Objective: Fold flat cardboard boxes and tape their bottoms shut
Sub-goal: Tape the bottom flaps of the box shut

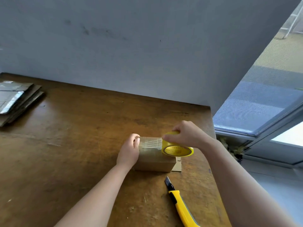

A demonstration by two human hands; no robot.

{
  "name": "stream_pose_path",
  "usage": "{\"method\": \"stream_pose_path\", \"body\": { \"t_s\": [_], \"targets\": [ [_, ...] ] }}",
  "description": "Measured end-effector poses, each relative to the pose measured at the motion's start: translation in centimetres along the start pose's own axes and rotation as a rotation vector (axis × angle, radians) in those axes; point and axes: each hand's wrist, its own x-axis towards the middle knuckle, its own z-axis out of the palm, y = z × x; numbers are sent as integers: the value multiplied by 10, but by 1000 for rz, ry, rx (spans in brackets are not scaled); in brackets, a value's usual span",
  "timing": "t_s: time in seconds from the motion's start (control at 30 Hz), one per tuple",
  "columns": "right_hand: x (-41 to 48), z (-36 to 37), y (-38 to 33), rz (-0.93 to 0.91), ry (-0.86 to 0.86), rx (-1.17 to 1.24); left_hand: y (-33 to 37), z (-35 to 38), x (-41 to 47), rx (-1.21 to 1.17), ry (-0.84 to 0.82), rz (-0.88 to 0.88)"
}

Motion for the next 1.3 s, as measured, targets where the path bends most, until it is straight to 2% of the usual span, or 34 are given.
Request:
{"method": "stream_pose_path", "body": {
  "t_s": [0.17, 0.27, 0.33, 0.43, 0.87, 1.1, 1.17, 1.23, 1.3],
  "targets": [
    [-2, 2, 6, 46, 78, -35, 2, -3, 0, -15, -26, -18],
    [-9, -1, 18, 96, 83, -212, 2, -3, -1, -13, -41, -56],
    [-14, 4, 27, 142, 98, -245, 4, -4, 0, 15, -31, -58],
    [-15, 14, 33, 199, 142, -232, 6, -3, -1, 37, -19, -61],
    [-5, 47, 63, 246, 177, -166, 6, -3, -3, 91, 7, -63],
    [-4, 49, 67, 258, 118, -107, 15, -7, 4, 167, -131, -73],
    [-4, 49, 67, 266, 116, -118, 20, -8, 0, 372, -37, 14],
    [-4, 50, 65, 273, 121, -123, 30, -4, -9, 662, 113, 212],
    [-4, 53, 62, 289, 125, -125, 42, 13, -24, 751, 34, 378]
  ]
}}
